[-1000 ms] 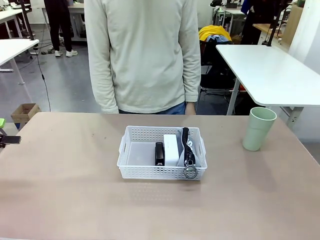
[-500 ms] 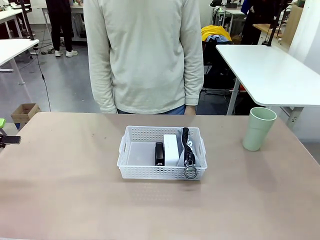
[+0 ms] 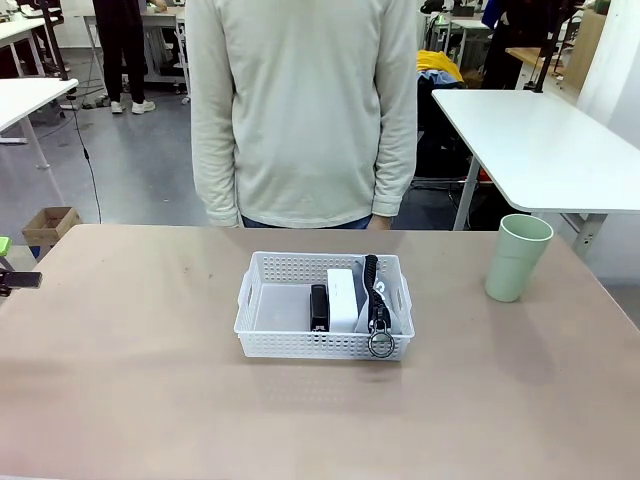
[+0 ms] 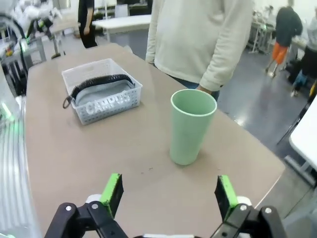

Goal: Efficiently arrange items inside the basket to fit them all.
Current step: Pick up the Reusable plastic cup and place it inside the Organizing basket.

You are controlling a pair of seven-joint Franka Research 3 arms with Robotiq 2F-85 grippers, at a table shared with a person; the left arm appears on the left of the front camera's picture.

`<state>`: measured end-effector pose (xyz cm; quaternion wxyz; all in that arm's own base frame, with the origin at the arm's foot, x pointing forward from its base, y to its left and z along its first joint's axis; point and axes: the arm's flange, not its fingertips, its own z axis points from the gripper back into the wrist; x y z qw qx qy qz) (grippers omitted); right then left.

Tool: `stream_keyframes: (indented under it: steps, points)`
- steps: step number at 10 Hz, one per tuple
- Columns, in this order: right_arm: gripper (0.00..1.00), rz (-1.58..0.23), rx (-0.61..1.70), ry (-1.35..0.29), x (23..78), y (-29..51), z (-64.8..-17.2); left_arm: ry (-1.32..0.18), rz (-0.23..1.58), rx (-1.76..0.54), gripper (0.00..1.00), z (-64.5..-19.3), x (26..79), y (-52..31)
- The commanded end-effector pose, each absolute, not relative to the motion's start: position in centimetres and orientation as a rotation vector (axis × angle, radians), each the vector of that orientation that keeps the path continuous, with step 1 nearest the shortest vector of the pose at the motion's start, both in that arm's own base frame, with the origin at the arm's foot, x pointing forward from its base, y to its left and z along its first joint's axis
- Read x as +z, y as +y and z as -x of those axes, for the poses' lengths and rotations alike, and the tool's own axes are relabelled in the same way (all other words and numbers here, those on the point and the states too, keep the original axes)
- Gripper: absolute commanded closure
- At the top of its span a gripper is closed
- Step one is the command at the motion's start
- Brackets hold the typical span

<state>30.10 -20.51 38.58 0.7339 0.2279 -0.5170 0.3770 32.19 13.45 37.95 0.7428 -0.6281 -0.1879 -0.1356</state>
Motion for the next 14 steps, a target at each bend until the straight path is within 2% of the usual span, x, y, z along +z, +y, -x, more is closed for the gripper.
stream_keyframes:
  steps: [1, 5, 7, 9, 10, 11, 14]
  points:
    - [0.00, -0.386, 0.950, -1.230, 32.9, -17.3, -33.7, -0.409, 1.368, -0.307, 0.00, -31.8, 37.9, 13.6]
    - [0.00, -0.190, 1.114, -1.242, 28.1, -14.9, -36.9, -0.409, 1.368, -0.307, 0.00, -31.8, 37.9, 13.6]
    - [0.00, -0.181, 1.196, -1.186, 25.3, -12.5, -38.1, -0.409, 1.368, -0.307, 0.00, -31.8, 37.9, 13.6]
    - [0.00, -0.137, 1.148, -1.083, 24.4, -12.2, -38.9, -0.409, 1.368, -0.307, 0.00, -31.8, 37.9, 13.6]
    - [0.00, -0.095, 1.090, -1.037, 25.5, -12.9, -38.7, -0.409, 1.368, -0.307, 0.00, -31.8, 37.9, 13.6]
    - [0.00, -0.225, 1.153, -1.082, 34.7, -12.1, -38.9, -0.409, 1.368, -0.307, 0.00, -31.8, 37.9, 13.6]
    - [0.00, -0.214, 1.120, -1.038, 33.5, -12.5, -39.1, -0.409, 1.368, -0.307, 0.00, -31.8, 37.9, 13.6]
